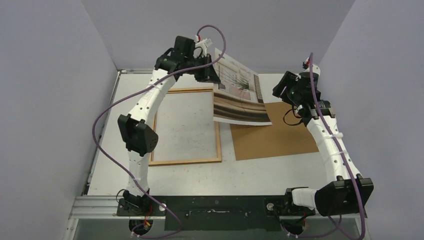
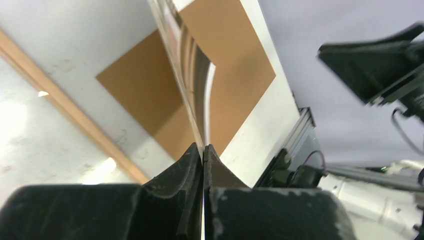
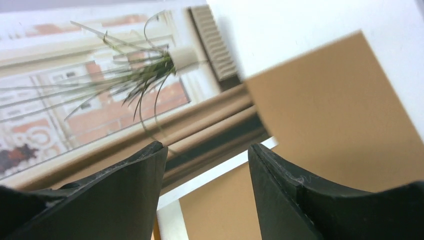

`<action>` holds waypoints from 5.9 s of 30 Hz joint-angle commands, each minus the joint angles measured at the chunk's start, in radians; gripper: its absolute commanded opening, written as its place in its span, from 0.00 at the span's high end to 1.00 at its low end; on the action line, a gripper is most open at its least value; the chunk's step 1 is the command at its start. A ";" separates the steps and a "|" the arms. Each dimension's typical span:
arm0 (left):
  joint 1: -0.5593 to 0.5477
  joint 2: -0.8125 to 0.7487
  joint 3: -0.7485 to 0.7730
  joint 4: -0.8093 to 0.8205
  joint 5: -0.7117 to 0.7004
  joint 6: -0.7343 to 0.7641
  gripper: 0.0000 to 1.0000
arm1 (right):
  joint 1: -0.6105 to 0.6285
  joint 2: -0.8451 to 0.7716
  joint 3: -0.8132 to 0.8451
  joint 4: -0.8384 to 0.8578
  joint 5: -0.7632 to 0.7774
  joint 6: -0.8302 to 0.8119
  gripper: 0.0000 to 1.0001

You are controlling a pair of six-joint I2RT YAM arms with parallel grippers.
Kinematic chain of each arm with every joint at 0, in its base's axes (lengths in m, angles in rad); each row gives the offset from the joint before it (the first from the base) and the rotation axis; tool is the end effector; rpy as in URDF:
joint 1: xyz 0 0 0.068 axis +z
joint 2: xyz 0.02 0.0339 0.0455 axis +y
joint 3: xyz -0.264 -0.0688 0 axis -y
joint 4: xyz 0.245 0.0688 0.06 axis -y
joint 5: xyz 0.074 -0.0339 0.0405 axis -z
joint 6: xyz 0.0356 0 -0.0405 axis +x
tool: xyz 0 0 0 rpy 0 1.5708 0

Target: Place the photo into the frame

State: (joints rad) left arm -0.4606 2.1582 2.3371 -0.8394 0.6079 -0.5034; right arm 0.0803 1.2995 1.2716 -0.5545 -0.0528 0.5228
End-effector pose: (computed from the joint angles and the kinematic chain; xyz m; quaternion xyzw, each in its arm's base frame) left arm 0.4194 -0.2308 0.3726 0.1132 0.8596 -0.4326 0.2470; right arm 0.2862 0.0249 0.3607 0.1809 0.8613 0.1630 0.4459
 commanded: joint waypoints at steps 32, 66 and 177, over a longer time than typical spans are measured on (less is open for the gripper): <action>0.043 -0.506 -0.158 -0.174 -0.195 0.609 1.00 | 0.384 -0.219 -0.158 0.558 -0.054 -0.479 0.20; 0.243 -0.565 -0.175 -0.070 -0.205 -0.352 1.00 | 0.780 0.034 -0.440 1.207 0.026 -1.006 0.21; 0.629 -0.928 -1.066 -0.012 -0.550 -0.019 0.19 | 0.581 0.629 0.592 0.241 -0.641 0.595 1.00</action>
State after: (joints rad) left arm 0.1490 1.2419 1.2884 -0.9127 0.0250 -0.5377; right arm 0.6994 1.8603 1.8553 -0.2604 -0.6880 1.0294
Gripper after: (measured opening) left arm 0.808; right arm 0.029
